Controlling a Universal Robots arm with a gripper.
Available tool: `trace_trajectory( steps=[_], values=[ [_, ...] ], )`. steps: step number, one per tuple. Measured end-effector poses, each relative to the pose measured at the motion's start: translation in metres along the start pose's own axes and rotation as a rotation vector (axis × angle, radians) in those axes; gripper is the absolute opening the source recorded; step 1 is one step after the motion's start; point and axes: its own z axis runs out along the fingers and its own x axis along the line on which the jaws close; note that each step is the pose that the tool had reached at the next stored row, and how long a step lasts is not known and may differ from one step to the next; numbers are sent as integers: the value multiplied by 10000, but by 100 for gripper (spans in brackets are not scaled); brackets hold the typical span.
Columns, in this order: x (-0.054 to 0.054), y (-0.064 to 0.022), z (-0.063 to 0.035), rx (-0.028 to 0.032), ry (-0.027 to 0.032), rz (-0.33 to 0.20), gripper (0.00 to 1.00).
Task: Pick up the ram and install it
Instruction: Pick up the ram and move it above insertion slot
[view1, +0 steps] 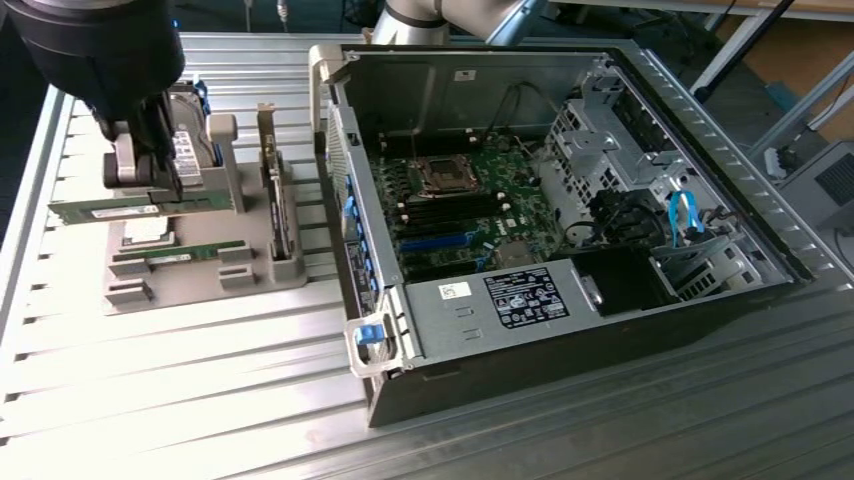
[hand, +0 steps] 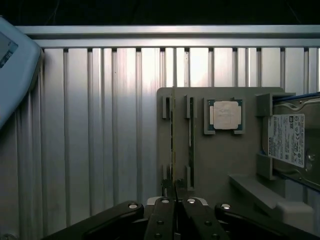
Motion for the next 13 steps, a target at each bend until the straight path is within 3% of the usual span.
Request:
trace_trajectory(
  steps=[6,13],
  values=[
    [-1,1,-130,0,0,0,12],
    [-1,7,-412,0,0,0,12]
  ],
)
